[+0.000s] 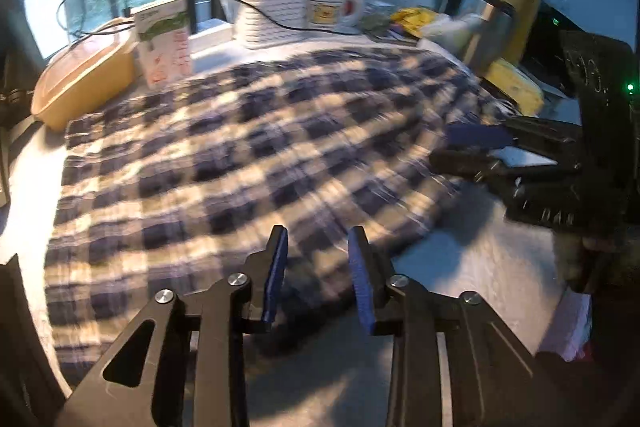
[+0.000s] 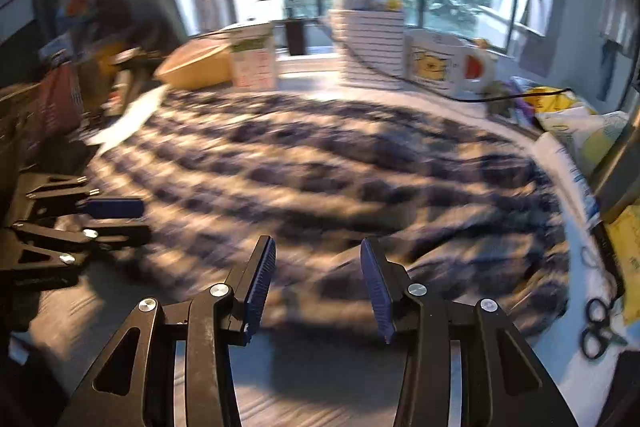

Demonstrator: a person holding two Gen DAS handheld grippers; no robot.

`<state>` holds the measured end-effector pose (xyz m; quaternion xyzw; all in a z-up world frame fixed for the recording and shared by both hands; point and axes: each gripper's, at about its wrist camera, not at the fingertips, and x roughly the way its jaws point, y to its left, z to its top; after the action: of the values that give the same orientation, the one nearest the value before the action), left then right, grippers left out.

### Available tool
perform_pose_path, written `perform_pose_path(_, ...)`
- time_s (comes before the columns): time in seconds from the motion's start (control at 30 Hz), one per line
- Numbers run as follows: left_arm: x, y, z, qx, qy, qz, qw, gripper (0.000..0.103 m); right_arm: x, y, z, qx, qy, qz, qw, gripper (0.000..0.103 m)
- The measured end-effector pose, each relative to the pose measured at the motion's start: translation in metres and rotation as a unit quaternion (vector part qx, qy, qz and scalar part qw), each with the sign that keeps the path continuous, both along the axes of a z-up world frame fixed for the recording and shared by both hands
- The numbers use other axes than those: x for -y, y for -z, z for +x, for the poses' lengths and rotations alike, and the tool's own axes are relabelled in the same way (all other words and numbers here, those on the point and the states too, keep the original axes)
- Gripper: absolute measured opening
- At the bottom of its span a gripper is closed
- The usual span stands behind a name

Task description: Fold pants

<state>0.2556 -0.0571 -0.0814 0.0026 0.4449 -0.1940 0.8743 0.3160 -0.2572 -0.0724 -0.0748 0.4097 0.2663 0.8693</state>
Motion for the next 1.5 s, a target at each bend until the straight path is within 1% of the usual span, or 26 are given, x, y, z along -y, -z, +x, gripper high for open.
perform_pose_path(0.1, 0.008, 0.015, -0.003, -0.023, -0.008, 0.011, 0.9996, 0.031, -0.014, 0.004, -0.019, -0.01, -0.033, 0.003, 0.999, 0.047)
perform_pose_path(0.17, 0.008, 0.024, -0.004, -0.033, -0.018, 0.008, 0.9993, 0.031, -0.025, 0.011, -0.025, -0.018, -0.048, 0.0, 0.999, 0.047)
perform_pose_path(0.2, 0.008, 0.024, -0.007, -0.021, -0.02, 0.009, 0.9995, 0.032, -0.028, 0.016, -0.025, -0.021, -0.049, -0.003, 0.999, 0.047)
perform_pose_path(0.3, 0.01, 0.024, -0.013, -0.017, -0.02, 0.014, 0.9996, 0.032, -0.036, 0.033, -0.023, -0.036, -0.042, -0.031, 0.998, 0.047)
perform_pose_path(0.37, 0.006, 0.024, -0.017, -0.016, -0.022, 0.007, 0.9996, 0.032, -0.037, 0.036, -0.026, -0.026, -0.049, -0.041, 0.998, 0.047)
perform_pose_path(0.53, -0.004, 0.024, -0.033, -0.017, -0.027, 0.001, 0.9995, 0.032, -0.033, 0.037, -0.03, -0.022, -0.057, -0.05, 0.997, 0.048)
perform_pose_path(0.7, -0.012, 0.024, -0.049, -0.015, -0.027, 0.016, 0.9994, 0.032, -0.028, 0.037, -0.04, -0.009, -0.064, -0.062, 0.996, 0.048)
perform_pose_path(0.8, -0.017, 0.024, -0.053, -0.017, -0.03, 0.022, 0.9992, 0.032, -0.02, 0.036, -0.042, -0.014, -0.064, -0.058, 0.996, 0.048)
perform_pose_path(0.87, -0.02, 0.023, -0.055, -0.022, -0.034, 0.027, 0.9988, 0.032, -0.012, 0.035, -0.043, -0.025, -0.061, -0.048, 0.997, 0.048)
perform_pose_path(0.9, -0.022, 0.021, -0.055, -0.024, -0.038, 0.032, 0.9985, 0.032, -0.009, 0.035, -0.043, -0.031, -0.058, -0.044, 0.997, 0.048)
perform_pose_path(0.97, -0.026, 0.019, -0.056, -0.024, -0.042, 0.031, 0.9984, 0.032, 0.002, 0.034, -0.044, -0.038, -0.043, -0.041, 0.997, 0.048)
perform_pose_path(1.07, -0.032, 0.009, -0.053, -0.008, -0.052, 0.025, 0.9983, 0.032, 0.026, 0.026, -0.041, -0.036, -0.008, -0.032, 0.999, 0.048)
perform_pose_path(1.17, -0.033, 0.002, -0.043, 0.0, -0.055, 0.028, 0.9981, 0.032, 0.052, 0.012, -0.034, -0.019, 0.035, -0.007, 0.999, 0.048)
perform_pose_path(1.23, -0.028, -0.004, -0.031, 0.011, -0.051, 0.038, 0.9979, 0.032, 0.066, 0.002, -0.027, 0.003, 0.063, 0.004, 0.998, 0.048)
perform_pose_path(1.33, -0.02, -0.012, -0.011, 0.025, -0.039, 0.05, 0.9976, 0.032, 0.077, -0.007, -0.014, 0.036, 0.085, 0.016, 0.996, 0.048)
perform_pose_path(1.37, -0.017, -0.013, -0.005, 0.027, -0.036, 0.052, 0.9976, 0.032, 0.078, -0.008, -0.008, 0.044, 0.087, 0.015, 0.995, 0.048)
perform_pose_path(1.43, -0.011, -0.012, 0.012, 0.026, -0.032, 0.059, 0.9974, 0.032, 0.077, -0.006, 0.007, 0.055, 0.092, -0.003, 0.994, 0.048)
perform_pose_path(1.5, -0.005, -0.01, 0.028, 0.021, -0.033, 0.067, 0.997, 0.032, 0.073, -0.003, 0.021, 0.056, 0.093, -0.01, 0.994, 0.048)
